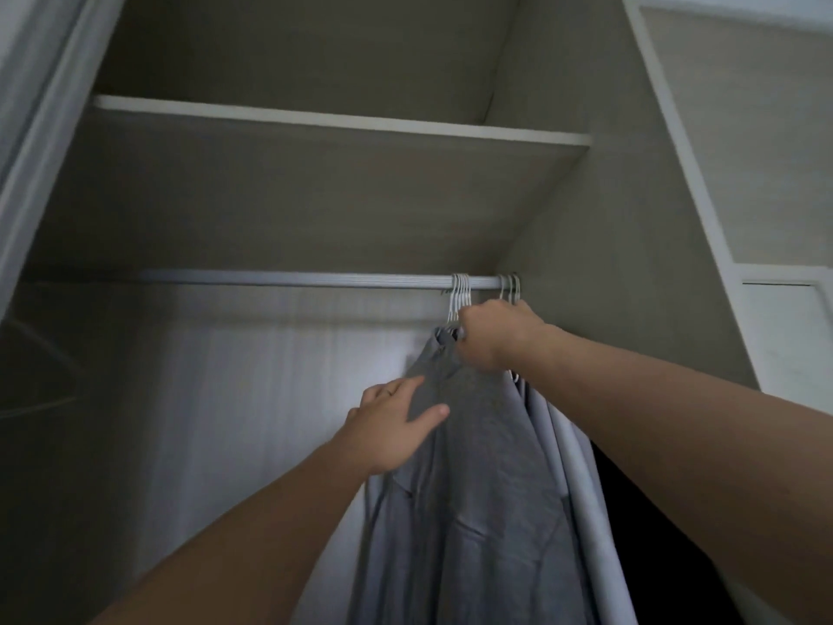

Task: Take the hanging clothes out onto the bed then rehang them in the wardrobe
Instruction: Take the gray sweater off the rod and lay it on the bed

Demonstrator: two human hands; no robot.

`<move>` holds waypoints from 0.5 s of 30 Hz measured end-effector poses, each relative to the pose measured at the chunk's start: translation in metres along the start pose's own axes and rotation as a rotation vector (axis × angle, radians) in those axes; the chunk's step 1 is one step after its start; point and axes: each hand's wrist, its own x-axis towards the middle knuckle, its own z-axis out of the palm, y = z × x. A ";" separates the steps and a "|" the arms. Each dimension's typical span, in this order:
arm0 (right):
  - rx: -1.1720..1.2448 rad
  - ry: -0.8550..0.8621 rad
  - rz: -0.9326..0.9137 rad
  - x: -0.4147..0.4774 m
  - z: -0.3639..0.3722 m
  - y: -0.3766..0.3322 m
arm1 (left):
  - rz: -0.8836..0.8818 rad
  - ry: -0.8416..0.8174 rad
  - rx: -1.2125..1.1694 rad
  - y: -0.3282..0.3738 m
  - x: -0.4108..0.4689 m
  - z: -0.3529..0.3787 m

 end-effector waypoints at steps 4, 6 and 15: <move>-0.073 -0.056 0.070 0.015 0.013 -0.013 | 0.014 -0.022 -0.157 -0.008 0.021 0.015; -0.066 -0.097 0.106 0.021 0.017 -0.020 | 0.050 -0.046 -0.199 -0.013 0.030 0.023; 0.370 -0.195 0.426 0.043 0.003 -0.038 | 0.167 -0.093 -0.476 -0.032 0.058 0.042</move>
